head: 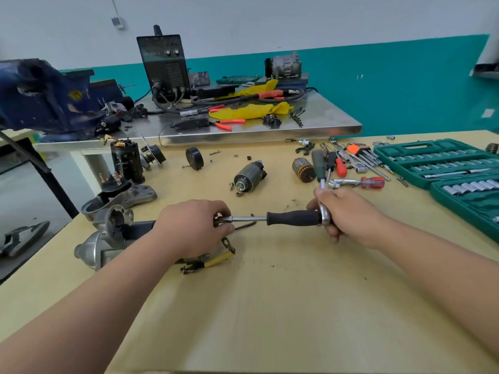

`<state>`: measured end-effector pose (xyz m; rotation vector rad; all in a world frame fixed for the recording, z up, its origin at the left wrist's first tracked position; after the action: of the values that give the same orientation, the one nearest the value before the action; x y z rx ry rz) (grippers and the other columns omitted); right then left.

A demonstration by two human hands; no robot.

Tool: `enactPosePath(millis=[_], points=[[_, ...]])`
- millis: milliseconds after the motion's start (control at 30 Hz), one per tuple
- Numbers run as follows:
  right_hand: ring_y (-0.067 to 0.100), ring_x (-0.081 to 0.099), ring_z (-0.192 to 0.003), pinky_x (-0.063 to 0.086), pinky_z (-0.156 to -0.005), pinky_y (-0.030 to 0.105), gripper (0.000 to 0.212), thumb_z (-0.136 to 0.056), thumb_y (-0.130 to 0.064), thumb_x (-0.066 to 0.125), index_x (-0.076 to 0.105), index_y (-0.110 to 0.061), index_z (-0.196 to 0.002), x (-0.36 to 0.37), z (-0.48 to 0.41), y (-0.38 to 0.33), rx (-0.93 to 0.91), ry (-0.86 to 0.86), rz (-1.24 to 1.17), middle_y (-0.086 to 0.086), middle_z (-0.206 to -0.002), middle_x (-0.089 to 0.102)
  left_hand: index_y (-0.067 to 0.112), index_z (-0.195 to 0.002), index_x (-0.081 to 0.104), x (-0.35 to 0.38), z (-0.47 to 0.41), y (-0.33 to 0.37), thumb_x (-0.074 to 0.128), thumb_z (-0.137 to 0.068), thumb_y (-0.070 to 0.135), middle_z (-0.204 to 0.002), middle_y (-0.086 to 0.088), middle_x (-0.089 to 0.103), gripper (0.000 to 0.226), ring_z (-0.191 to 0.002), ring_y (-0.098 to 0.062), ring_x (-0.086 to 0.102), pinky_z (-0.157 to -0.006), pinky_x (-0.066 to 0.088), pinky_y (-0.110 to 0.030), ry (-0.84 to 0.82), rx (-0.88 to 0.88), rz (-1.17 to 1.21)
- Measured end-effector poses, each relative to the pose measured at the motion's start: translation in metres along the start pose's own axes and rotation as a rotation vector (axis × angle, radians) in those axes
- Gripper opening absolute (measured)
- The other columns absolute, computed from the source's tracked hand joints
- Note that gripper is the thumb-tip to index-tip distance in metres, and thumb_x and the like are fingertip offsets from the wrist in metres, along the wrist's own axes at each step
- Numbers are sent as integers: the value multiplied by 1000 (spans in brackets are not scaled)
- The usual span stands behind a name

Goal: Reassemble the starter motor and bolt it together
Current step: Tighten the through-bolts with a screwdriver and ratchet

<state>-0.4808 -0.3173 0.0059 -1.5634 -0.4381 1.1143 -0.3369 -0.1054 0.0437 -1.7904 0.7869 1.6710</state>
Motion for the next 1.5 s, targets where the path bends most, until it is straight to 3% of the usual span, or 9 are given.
enactPosePath(millis=[133,300,433,533,733,933,1133,1300,1500], points=[[15,52,-46,47,-46,28,32,-101,-36,43,66,-14,-100,7,5,-1,17,-110,-3,-1,-55,58,43,-110,60,2,-1,-1,41,-95,61,-90,16,60,31,-79,-6,54,-62,49,-28,-10,0,12],[-10,63,-88,44,-69,1,27,-90,-15,66,64,-37,-105,-6,22,-16,-333,-73,208,-33,-94,65,42,-110,61,4,-4,-3,40,-97,59,-77,17,56,31,-70,-3,50,-53,38,-26,-41,-5,36],[13,64,-56,52,-55,20,17,-97,-24,56,68,-13,-99,-3,12,-4,-148,-13,-191,-8,-66,66,43,-115,56,-1,0,0,45,-94,61,-99,20,56,30,-84,-7,54,-62,44,-27,10,22,25],[14,55,-46,48,-47,23,34,-98,-35,50,67,-7,-92,-1,7,4,-55,-27,-98,-1,-55,62,43,-112,55,-2,3,2,46,-94,60,-101,19,53,27,-87,-8,53,-61,41,-27,43,26,32],[-8,61,-96,43,-77,3,26,-85,-22,72,69,-42,-101,-8,27,-20,-433,-45,310,-29,-101,66,43,-110,60,1,-1,-5,42,-95,61,-90,16,62,29,-77,-5,53,-61,47,-27,1,-29,46],[14,51,-43,40,-40,21,33,-100,-32,46,71,-12,-90,2,7,4,-141,-19,-73,2,-61,64,45,-114,54,0,3,-3,44,-92,65,-99,18,58,31,-83,-8,54,-60,43,-27,29,0,10],[0,67,-86,48,-80,12,31,-90,-13,66,68,-39,-107,-1,30,-20,-412,-85,184,-13,-89,71,42,-108,59,2,-1,-5,46,-92,63,-84,17,58,29,-73,-2,50,-59,45,-27,6,-22,15],[15,49,-42,40,-40,24,39,-101,-38,40,68,-11,-94,6,14,-2,-92,-61,-154,5,-62,64,42,-104,59,0,3,-5,49,-89,64,-88,16,61,28,-78,-7,54,-59,44,-26,26,-31,-4],[-7,64,-88,45,-77,5,32,-85,-11,70,70,-38,-102,-1,33,-19,-365,-112,129,-19,-94,70,41,-107,59,-1,6,-4,50,-90,64,-92,15,62,30,-82,-11,56,-68,53,-31,17,-28,2]])
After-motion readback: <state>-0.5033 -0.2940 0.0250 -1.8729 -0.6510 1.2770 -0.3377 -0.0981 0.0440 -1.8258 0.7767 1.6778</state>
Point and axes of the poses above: each hand's wrist, its own z-axis away from the middle knuckle, its own x-axis out of the palm, y = z × x, the point moved 10 cm from there along -z, towards the middle knuckle
